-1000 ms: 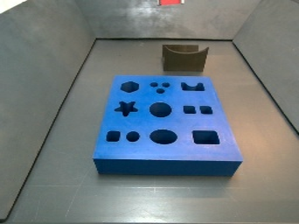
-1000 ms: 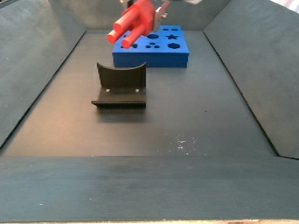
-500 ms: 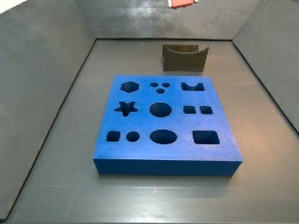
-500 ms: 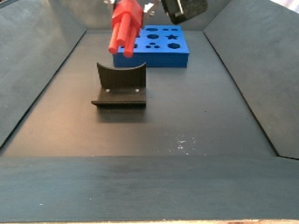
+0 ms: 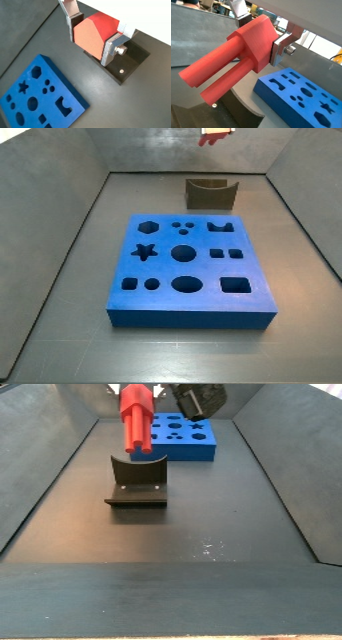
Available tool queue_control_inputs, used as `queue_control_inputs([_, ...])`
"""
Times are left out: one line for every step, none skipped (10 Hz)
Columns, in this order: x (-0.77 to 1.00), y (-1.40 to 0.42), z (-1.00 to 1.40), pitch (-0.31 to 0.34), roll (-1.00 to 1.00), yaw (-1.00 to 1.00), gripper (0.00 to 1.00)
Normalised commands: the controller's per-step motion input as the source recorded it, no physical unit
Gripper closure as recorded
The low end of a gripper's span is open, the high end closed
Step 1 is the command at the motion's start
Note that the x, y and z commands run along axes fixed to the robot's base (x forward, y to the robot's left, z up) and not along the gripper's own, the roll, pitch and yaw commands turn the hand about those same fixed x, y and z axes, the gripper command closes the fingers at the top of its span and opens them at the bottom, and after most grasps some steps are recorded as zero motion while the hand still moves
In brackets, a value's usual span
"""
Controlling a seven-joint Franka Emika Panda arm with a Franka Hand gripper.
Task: Pick up the 3 prong object. Move up. Place the 3 prong object on the fixture. Regrasp the 3 prong object. Move to above the board. Insert the 3 prong object.
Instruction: Place the 3 prong object on the fixture.
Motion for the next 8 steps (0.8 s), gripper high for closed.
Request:
queue_control_inputs([0.06,0.04,0.01,0.234,-0.16,-0.2,1.0])
queue_control_inputs([0.13,0.13,-1.0,0.363,-1.0,-0.2,1.0])
queue_control_inputs([0.15,0.14,-1.0,0.321,-1.0,-0.23,1.0])
queue_control_inputs([0.17,0.14,-1.0,0.303,-1.0,-0.28,1.0])
queue_control_inputs([0.19,0.14,-1.0,0.179,-0.75,-0.31,1.0])
queue_control_inputs([0.19,0.14,-1.0,0.133,-0.64,-0.31,1.0])
queue_control_inputs([0.2,0.14,-1.0,0.069,-0.48,-0.3,1.0])
queue_control_inputs([0.2,0.14,-1.0,0.0,-0.28,-0.26,1.0])
